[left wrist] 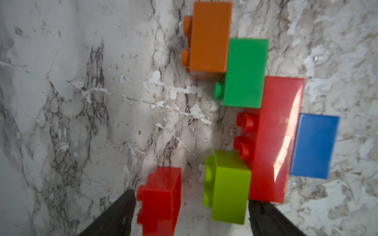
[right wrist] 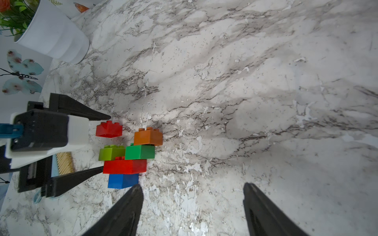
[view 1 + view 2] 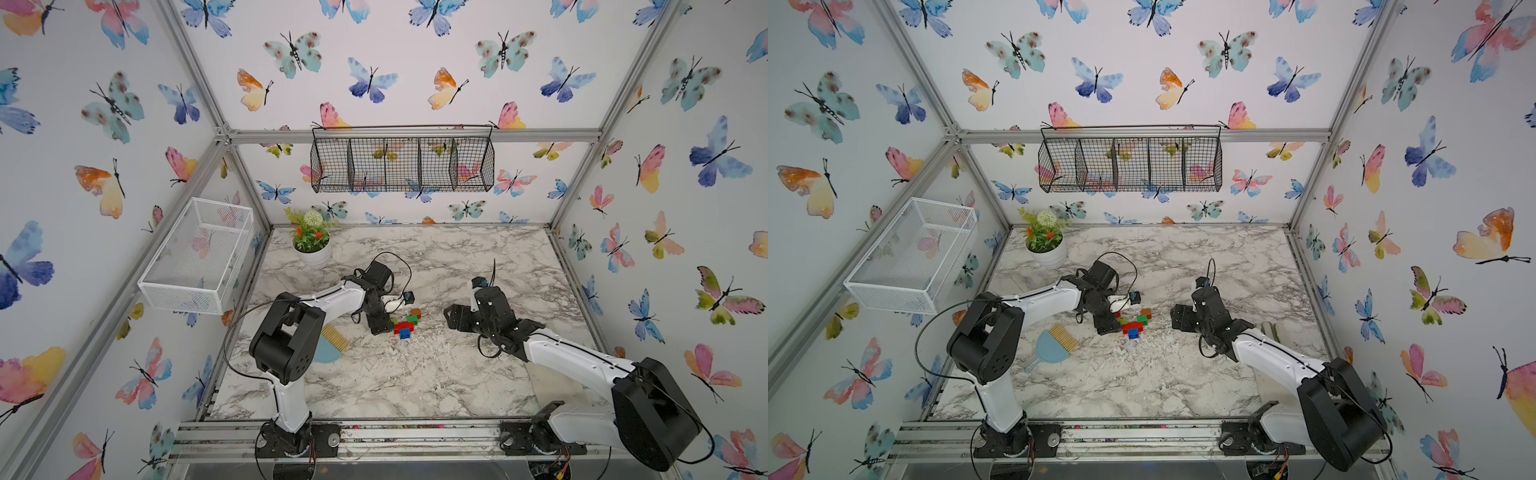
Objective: Assemble the letter v with lego
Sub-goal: Assemble the lego brick with the lego brick.
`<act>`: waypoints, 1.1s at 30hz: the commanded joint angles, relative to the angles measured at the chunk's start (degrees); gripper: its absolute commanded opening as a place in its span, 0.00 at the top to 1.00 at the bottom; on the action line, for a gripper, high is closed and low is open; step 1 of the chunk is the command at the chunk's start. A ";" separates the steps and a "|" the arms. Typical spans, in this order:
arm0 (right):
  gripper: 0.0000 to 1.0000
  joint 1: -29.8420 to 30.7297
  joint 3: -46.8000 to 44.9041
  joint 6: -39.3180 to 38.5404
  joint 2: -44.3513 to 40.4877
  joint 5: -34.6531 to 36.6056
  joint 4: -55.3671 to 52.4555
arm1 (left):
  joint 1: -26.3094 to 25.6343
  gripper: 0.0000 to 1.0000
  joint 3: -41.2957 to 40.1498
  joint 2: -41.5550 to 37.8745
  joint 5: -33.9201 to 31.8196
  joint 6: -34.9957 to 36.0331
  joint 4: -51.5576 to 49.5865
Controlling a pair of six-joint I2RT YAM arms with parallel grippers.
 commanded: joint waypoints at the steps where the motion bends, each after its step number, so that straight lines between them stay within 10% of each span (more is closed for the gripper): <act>1: 0.19 -0.28 -1.03 -0.46 0.03 -0.10 0.69 | 0.22 0.14 0.52 0.48 2.48 0.89 -3.25; 33: 0.21 -0.29 -0.54 0.02 5.72 -7.59 5.13 | -0.37 0.34 0.62 0.40 2.96 0.38 -2.99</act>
